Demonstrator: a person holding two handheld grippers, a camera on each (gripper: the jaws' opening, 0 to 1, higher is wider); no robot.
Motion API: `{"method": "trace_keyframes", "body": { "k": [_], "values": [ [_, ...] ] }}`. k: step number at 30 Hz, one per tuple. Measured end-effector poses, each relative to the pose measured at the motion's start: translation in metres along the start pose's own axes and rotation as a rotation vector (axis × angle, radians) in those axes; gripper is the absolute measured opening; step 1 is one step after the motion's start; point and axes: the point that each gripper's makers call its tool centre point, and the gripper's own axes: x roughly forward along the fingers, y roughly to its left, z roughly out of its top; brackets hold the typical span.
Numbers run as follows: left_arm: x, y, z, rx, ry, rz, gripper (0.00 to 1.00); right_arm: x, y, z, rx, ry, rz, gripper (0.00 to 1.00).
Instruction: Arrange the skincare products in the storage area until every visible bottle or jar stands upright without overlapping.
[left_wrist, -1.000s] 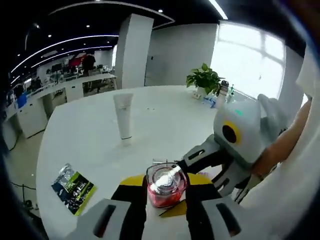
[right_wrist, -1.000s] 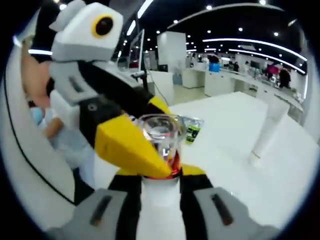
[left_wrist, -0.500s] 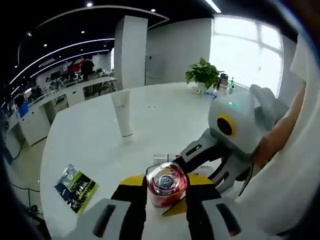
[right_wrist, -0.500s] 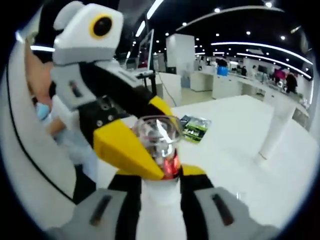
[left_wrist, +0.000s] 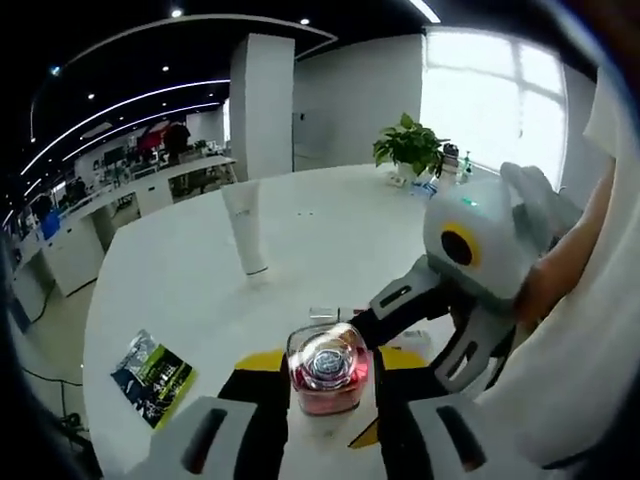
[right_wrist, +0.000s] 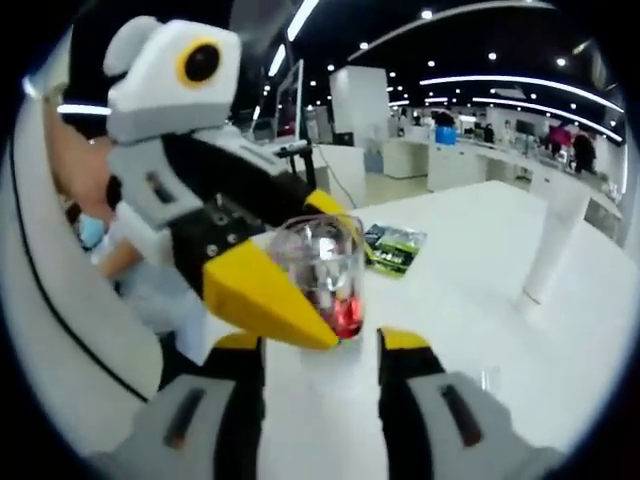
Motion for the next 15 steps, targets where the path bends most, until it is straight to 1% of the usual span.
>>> {"method": "trace_keyframes", "body": {
  "k": [5,7,11,12,15],
  "values": [
    [0.003,0.0,-0.004,-0.016,0.001,0.004,0.38,-0.008,-0.002,-0.007,0.023,0.005,-0.015,0.44],
    [0.006,0.0,-0.011,-0.024,0.018,-0.001,0.39,-0.01,-0.003,-0.008,0.028,0.007,-0.019,0.45],
    [0.01,-0.003,-0.031,-0.023,0.072,-0.004,0.44,-0.016,-0.003,-0.013,0.035,0.014,-0.024,0.48],
    [0.012,-0.002,-0.037,-0.023,0.079,0.0,0.45,-0.018,0.0,-0.018,0.017,0.031,-0.006,0.49],
    [0.013,-0.003,-0.045,-0.025,0.108,0.0,0.44,-0.018,0.009,-0.019,0.024,0.025,0.037,0.5]
  ]
}}
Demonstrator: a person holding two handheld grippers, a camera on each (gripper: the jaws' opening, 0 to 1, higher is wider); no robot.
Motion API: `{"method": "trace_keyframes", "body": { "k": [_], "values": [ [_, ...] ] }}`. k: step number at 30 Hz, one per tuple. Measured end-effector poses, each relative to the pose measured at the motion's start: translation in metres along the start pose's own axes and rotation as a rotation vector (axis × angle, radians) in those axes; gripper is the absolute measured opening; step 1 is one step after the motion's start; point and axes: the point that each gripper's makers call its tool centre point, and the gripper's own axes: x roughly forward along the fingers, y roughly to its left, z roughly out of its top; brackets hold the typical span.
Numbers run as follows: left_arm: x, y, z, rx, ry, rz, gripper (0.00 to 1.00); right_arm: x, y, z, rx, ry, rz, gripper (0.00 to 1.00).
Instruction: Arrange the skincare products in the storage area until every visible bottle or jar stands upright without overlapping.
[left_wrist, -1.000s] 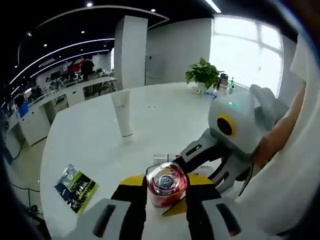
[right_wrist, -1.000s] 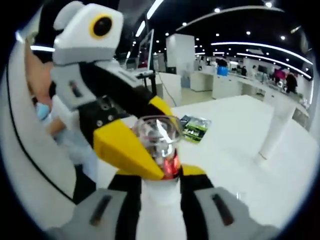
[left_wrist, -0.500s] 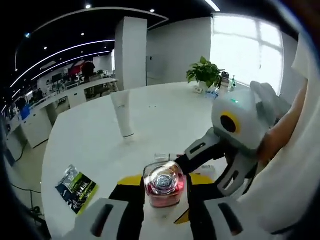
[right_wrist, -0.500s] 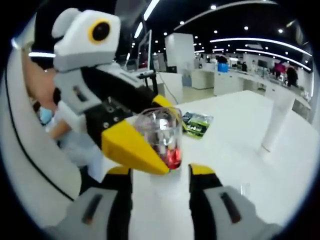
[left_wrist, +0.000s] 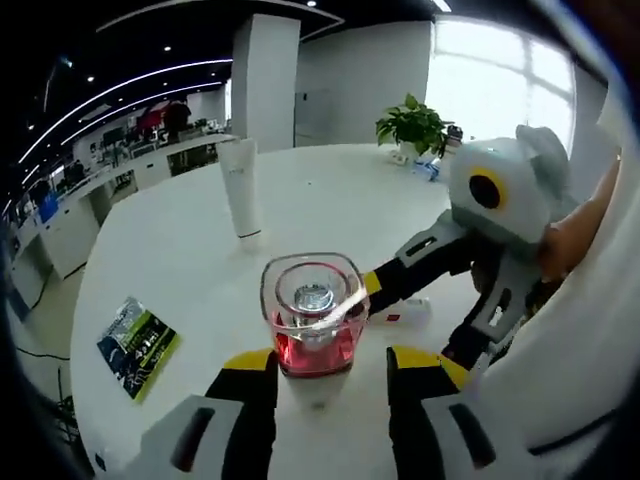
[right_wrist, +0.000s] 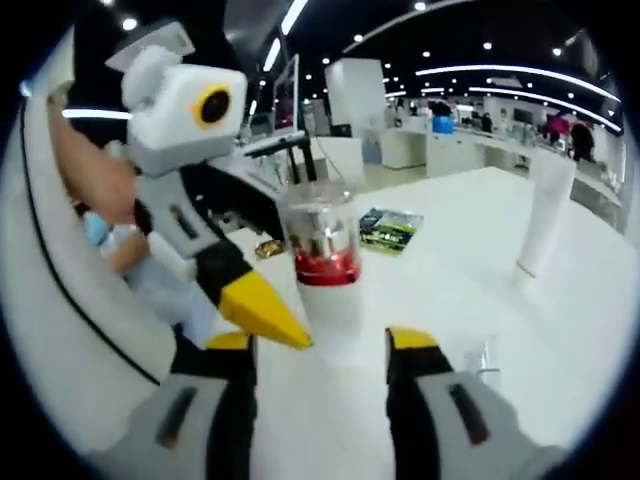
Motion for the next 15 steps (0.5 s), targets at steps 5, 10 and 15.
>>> {"method": "trace_keyframes", "body": {
  "k": [5,10,15],
  "values": [
    [-0.002,0.004,-0.003,-0.002,0.02,0.0,0.39,0.006,0.009,0.005,-0.101,0.018,0.037,0.55],
    [-0.004,0.008,0.0,0.018,0.028,0.0,0.31,0.013,0.016,0.007,-0.198,0.031,0.071,0.61],
    [-0.005,0.01,-0.002,0.083,0.056,-0.012,0.29,0.009,0.017,0.008,-0.172,0.017,0.068,0.6]
  ]
}}
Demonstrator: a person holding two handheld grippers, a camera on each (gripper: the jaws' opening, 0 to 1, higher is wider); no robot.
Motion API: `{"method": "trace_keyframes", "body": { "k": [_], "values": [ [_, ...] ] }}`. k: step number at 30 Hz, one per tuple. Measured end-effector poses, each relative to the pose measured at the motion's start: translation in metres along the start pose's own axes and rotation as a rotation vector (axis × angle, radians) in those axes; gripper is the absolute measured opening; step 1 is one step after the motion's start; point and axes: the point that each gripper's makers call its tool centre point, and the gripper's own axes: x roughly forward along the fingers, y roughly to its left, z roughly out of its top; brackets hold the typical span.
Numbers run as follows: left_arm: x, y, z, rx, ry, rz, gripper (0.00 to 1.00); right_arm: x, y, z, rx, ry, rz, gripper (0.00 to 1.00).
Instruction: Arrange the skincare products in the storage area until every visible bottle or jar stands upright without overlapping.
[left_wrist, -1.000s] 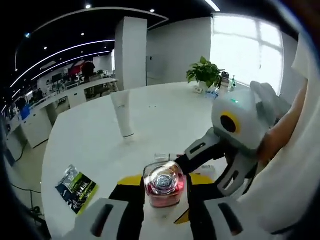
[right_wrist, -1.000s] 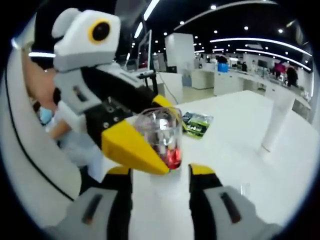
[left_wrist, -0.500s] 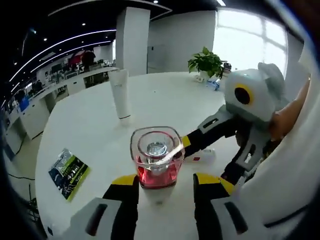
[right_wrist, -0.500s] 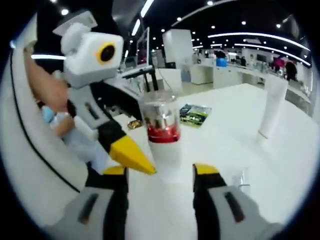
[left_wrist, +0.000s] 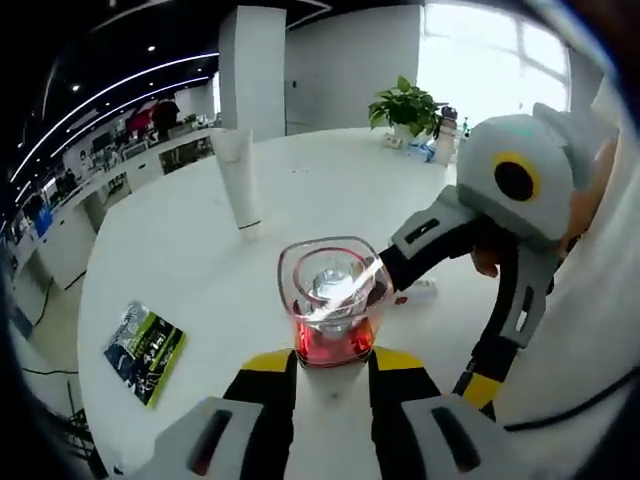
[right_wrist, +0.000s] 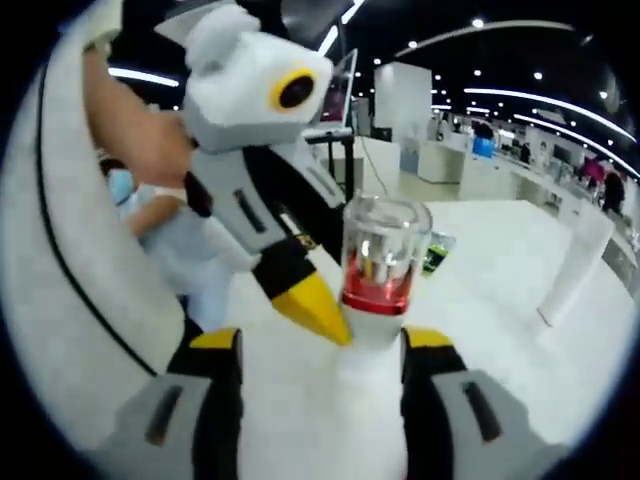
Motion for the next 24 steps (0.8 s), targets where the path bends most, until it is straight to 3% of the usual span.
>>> {"method": "trace_keyframes", "body": {
  "k": [8,13,18,24],
  "values": [
    [-0.002,0.002,-0.009,0.111,0.065,-0.036,0.28,-0.007,0.009,-0.004,0.055,-0.007,0.016,0.5],
    [-0.003,0.004,-0.009,0.117,0.072,-0.045,0.29,-0.006,0.028,-0.008,0.047,0.003,0.085,0.33],
    [-0.003,0.004,-0.01,0.125,0.072,-0.053,0.29,-0.004,0.036,-0.013,0.05,0.022,0.1,0.36],
    [-0.004,0.004,-0.01,0.126,0.073,-0.051,0.29,-0.014,0.003,-0.004,0.095,-0.028,-0.009,0.47]
  ]
}}
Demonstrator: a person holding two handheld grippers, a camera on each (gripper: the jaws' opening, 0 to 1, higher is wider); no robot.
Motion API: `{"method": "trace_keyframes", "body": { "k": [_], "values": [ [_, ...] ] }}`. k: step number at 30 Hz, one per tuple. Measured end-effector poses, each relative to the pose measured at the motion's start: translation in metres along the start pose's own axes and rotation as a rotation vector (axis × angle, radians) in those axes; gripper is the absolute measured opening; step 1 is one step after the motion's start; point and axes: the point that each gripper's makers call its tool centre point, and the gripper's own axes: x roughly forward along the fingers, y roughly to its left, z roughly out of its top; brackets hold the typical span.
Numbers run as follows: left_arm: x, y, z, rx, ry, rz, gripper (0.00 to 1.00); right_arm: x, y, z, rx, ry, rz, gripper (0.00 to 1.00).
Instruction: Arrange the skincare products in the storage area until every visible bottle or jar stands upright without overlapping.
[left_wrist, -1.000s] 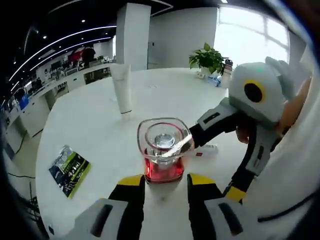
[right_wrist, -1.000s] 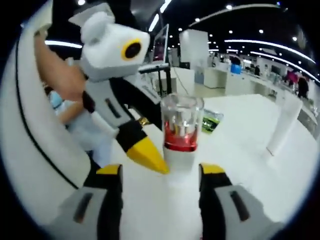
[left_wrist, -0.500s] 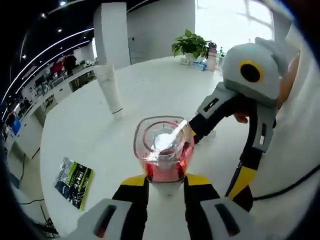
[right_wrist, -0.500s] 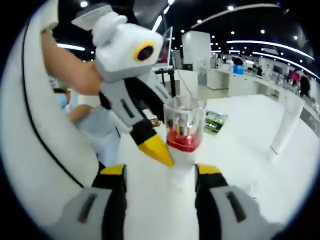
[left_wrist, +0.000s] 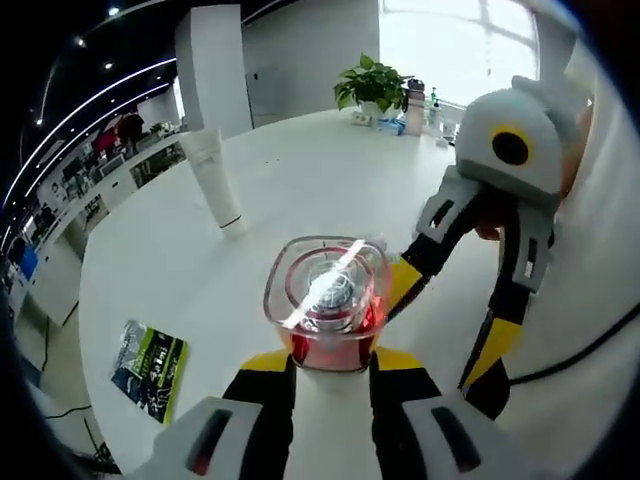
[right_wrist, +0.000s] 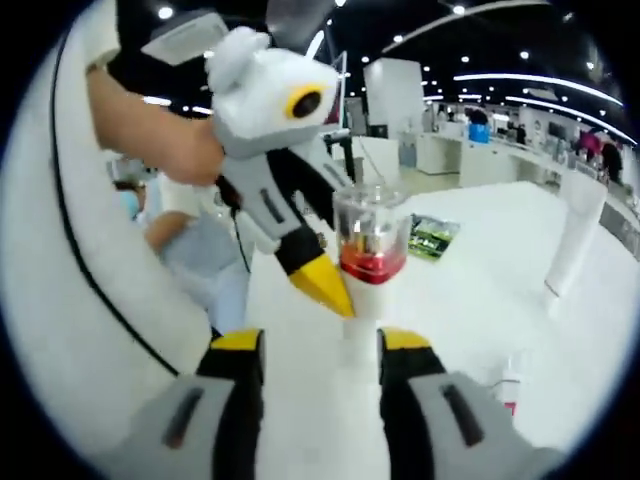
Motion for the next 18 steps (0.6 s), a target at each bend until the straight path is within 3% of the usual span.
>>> {"method": "trace_keyframes", "body": {
  "k": [3,15,18],
  "values": [
    [-0.002,0.0,-0.003,0.003,0.005,0.004,0.28,0.002,-0.006,0.005,-0.004,-0.008,-0.011,0.53],
    [-0.009,0.01,-0.007,-0.07,-0.002,0.037,0.28,0.011,0.022,0.013,-0.03,-0.011,0.082,0.47],
    [-0.009,0.011,-0.01,-0.106,0.006,0.033,0.29,0.009,0.017,0.013,-0.037,-0.011,0.065,0.47]
  ]
}}
